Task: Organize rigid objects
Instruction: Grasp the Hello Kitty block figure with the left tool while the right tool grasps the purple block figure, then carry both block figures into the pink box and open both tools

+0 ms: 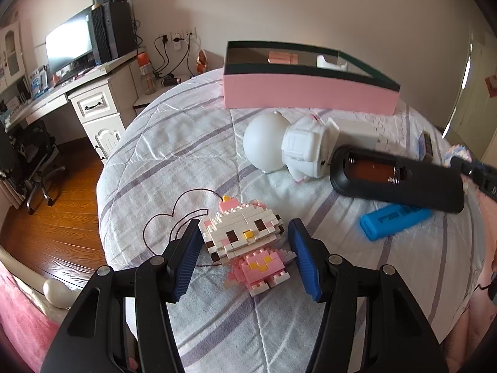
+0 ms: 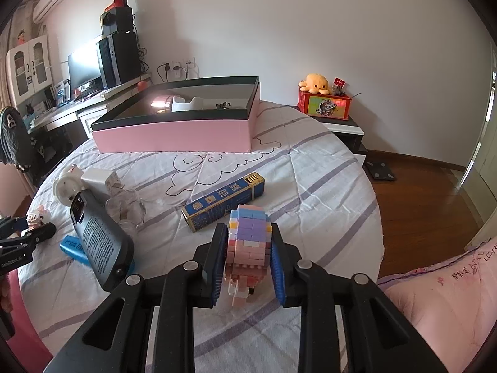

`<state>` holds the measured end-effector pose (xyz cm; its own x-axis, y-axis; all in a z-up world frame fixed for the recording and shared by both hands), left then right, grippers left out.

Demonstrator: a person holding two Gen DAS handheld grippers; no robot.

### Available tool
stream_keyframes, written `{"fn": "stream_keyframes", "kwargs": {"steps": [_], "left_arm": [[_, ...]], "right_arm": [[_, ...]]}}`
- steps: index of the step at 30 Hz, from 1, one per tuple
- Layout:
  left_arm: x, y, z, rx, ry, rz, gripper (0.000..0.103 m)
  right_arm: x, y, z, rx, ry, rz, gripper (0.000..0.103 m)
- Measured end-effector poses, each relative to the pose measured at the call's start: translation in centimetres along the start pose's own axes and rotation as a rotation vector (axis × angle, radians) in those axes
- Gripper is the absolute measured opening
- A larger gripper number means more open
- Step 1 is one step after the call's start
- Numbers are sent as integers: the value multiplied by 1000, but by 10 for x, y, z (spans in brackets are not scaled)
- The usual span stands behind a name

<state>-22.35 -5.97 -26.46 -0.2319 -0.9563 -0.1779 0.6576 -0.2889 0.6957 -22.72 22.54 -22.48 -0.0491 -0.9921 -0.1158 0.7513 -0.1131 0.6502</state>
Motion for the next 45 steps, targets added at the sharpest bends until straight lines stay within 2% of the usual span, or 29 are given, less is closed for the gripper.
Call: {"fn": "stream_keyframes", "kwargs": {"steps": [11, 20, 27, 36, 40, 45], "left_arm": [[-5, 5, 4, -26, -10, -18, 57], [-14, 22, 19, -64, -35, -42, 57], [-25, 32, 37, -95, -67, -58, 57], [-46, 39, 75, -142, -123, -95, 57], [-50, 36, 75, -136, -137, -99, 57], [-51, 30, 66, -109, -141, -101, 57]], "right_arm": [[1, -2, 4, 5, 6, 5, 26], [7, 15, 19, -35, 33, 29, 24], [13, 24, 32, -64, 66, 40, 24], [21, 35, 59, -114, 117, 46, 24], [25, 24, 55, -68, 143, 44, 24], [18, 7, 22, 19, 118, 42, 24]]}}
Point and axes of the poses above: each gripper's, at about its wrist camera, not at the fingertips, and y roughly against the way its jaws point, x to its left, z to its top, the point moved 4 cm from there along -y, roughly the way its jaws point, and after that the axes turned 13 degrees about -z, right-handed, at the moved point
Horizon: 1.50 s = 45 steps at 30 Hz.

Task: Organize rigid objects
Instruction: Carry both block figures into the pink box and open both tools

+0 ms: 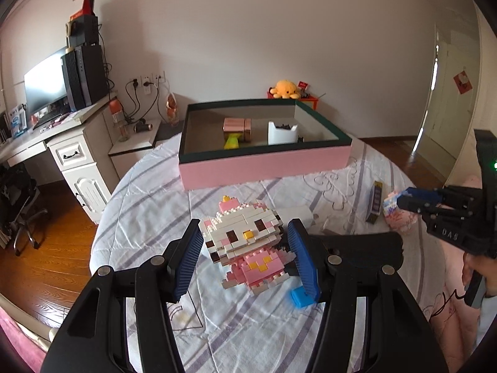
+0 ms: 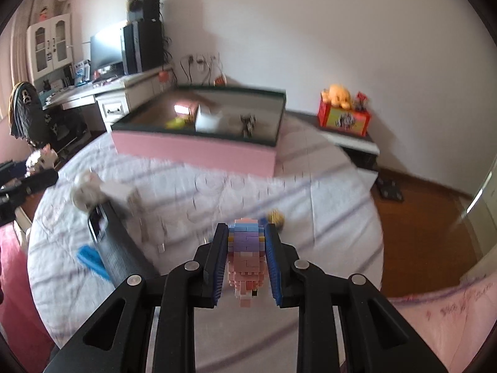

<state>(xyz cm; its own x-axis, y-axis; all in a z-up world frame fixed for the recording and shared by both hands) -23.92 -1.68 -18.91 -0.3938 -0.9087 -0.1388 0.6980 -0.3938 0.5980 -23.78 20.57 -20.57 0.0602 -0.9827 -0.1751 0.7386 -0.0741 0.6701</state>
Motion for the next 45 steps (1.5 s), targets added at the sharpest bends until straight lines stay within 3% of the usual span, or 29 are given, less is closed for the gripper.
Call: {"fn": "stream_keyframes", "kwargs": {"steps": [12, 18, 24, 31, 36, 41, 45], "left_arm": [[-2, 1, -2, 7, 0, -3, 57], [0, 3, 3, -1, -6, -3, 57], [1, 4, 30, -37, -30, -15, 57], [11, -19, 84, -52, -77, -20, 57], [32, -57, 122, -12, -89, -22, 57], [63, -103, 143, 46, -60, 6, 57], [81, -140, 146, 102, -44, 15, 57]], "right_arm": [[-1, -13, -5, 28, 10, 4, 24], [-5, -7, 3, 2, -3, 20, 24], [-1, 12, 36, -69, 37, 12, 24], [14, 14, 89, -135, 103, 39, 24], [26, -5, 136, -148, 110, 108, 24], [47, -42, 177, -143, 149, 116, 24], [57, -86, 192, -91, 174, 97, 24]]}}
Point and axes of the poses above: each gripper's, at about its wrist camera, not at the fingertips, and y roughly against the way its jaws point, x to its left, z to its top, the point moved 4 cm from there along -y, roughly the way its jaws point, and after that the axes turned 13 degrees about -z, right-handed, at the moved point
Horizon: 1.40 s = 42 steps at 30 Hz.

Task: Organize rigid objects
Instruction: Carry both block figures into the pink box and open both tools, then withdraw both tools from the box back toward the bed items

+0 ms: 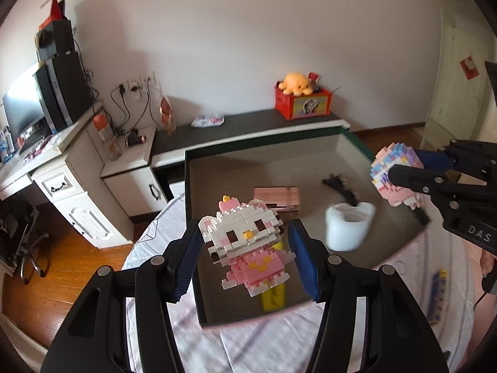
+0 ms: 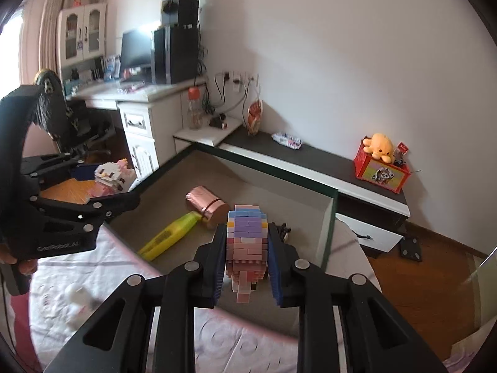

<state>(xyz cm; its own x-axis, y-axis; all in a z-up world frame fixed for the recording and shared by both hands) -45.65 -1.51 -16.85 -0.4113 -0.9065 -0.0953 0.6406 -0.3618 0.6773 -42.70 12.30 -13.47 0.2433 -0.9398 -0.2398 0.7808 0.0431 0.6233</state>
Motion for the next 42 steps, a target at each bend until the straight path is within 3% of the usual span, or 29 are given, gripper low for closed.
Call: {"fn": "stream_keyframes", "kwargs": {"steps": [8, 20, 28, 30, 34, 35, 40, 42], "left_arm": [[20, -47, -7, 89, 4, 47, 57], [19, -58, -9, 101, -7, 36, 59], [7, -24, -10, 20, -4, 2, 85], [5, -8, -13, -7, 2, 22, 87], [-3, 34, -22, -87, 23, 67, 101], [-5, 45, -24, -106, 25, 74, 101], [-21, 93, -39, -160, 34, 120, 103], [-30, 108, -47, -170, 26, 136, 103]], "right_arm": [[-3, -71, -7, 128, 8, -19, 24], [11, -87, -15, 163, 18, 25, 25], [4, -67, -16, 125, -42, 20, 28], [-1, -53, -15, 99, -70, 12, 47], [-5, -17, -15, 34, -89, -2, 70], [-4, -3, -16, 7, -93, -2, 80], [0, 57, -25, -90, -108, -18, 85], [1, 77, -29, -126, -106, -47, 99]]}}
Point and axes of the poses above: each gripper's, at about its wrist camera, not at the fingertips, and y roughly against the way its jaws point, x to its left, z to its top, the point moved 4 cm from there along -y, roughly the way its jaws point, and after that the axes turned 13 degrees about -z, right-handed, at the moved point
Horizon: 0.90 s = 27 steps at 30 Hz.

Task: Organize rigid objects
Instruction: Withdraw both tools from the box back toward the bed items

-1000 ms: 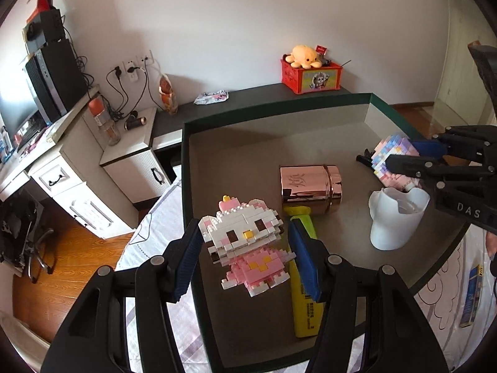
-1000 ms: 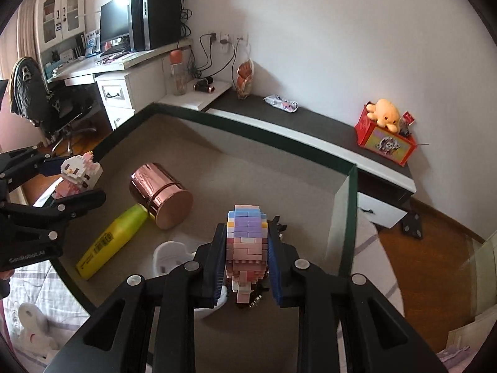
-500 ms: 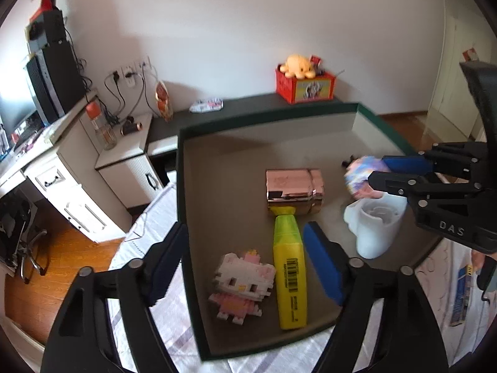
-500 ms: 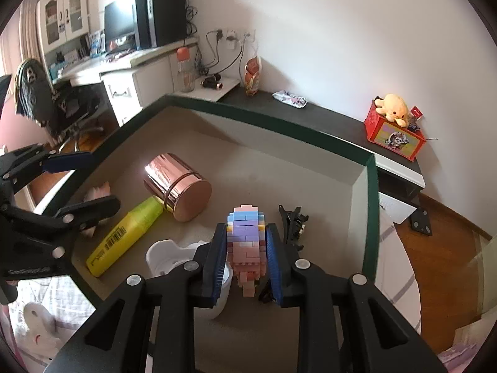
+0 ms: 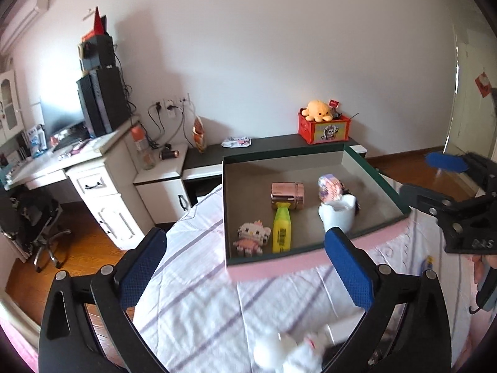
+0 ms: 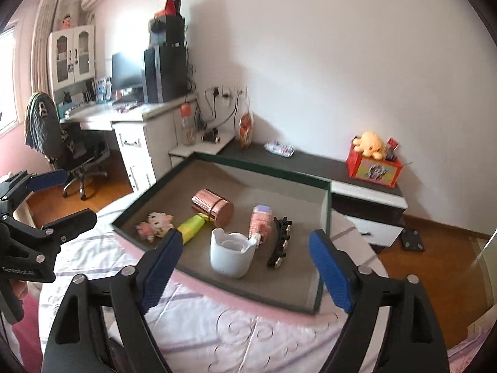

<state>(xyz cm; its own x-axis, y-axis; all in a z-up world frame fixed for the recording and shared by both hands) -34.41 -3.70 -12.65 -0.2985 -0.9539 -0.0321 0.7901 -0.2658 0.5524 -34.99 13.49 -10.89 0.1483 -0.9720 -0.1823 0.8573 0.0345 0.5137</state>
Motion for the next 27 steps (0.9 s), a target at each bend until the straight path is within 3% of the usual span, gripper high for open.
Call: {"fn": "stream_keyframes", "kwargs": {"steps": [1, 13, 19, 27], "left_arm": [[-4, 10, -3, -8, -3, 12, 103], [-29, 126, -69, -140, 60, 70, 103], [-27, 149, -108, -105, 67, 76, 103], [-19, 148, -125, -62, 94, 85, 103]], "right_arm": [[0, 11, -2, -21, 4, -15, 103], [-12, 142, -60, -141, -68, -131, 103], [-34, 173, -96, -122, -161, -169, 103], [-40, 174, -121, -66, -188, -179, 103]]}}
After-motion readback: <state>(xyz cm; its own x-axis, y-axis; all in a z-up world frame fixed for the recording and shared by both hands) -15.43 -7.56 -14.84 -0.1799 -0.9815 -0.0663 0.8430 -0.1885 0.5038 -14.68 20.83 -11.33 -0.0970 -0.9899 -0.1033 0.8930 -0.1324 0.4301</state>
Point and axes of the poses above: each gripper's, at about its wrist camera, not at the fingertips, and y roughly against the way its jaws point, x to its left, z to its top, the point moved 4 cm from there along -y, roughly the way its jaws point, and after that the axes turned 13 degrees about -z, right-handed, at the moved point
